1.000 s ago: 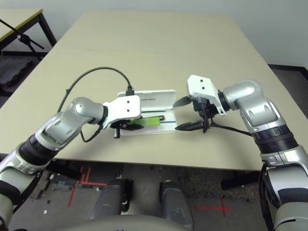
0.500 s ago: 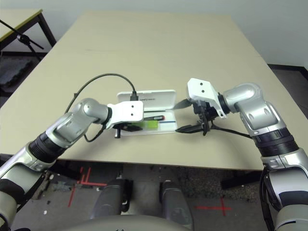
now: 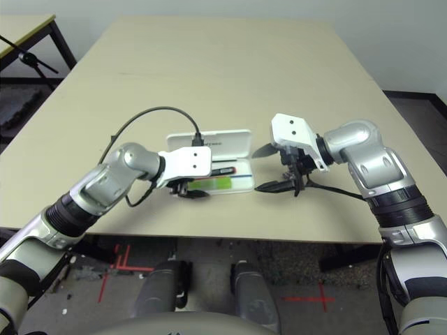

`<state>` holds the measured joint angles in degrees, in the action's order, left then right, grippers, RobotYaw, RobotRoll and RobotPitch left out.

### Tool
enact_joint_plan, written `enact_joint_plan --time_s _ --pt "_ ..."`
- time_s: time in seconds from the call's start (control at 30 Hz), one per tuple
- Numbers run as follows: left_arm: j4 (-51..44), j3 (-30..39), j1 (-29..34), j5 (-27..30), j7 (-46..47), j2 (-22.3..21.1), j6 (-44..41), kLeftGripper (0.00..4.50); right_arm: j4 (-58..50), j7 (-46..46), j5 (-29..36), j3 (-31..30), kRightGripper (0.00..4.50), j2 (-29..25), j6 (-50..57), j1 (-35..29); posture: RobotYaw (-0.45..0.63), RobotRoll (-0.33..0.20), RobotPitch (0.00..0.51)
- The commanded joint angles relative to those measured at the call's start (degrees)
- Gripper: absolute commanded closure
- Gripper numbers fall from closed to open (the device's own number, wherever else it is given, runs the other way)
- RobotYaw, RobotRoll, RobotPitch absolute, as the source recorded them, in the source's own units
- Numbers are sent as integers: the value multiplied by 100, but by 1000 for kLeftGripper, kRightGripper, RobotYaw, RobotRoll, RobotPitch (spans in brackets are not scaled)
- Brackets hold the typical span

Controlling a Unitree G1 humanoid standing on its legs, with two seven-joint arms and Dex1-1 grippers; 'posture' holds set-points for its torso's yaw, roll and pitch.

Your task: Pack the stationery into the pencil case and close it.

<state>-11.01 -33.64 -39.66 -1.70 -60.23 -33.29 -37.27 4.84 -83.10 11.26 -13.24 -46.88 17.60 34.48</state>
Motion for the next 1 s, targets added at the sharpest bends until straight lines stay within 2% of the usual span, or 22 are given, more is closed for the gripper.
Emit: enact_joint_plan --time_s 0.03,0.2,0.43,1.0 --pt "-192 144 78 38 -88 -159 -80 33 43 19 -26 -13 0 2 -28 -34 101 0 83" --pt "-318 206 138 49 -100 -249 -88 33 125 25 -64 -44 0 38 -88 -16 108 0 80" --pt "-365 170 145 33 -24 -45 -105 33 189 -6 -117 -55 0 57 -149 9 105 0 77" --pt "-407 208 152 56 10 72 -103 33 175 -12 -198 -66 0 -19 -211 -103 98 0 84"
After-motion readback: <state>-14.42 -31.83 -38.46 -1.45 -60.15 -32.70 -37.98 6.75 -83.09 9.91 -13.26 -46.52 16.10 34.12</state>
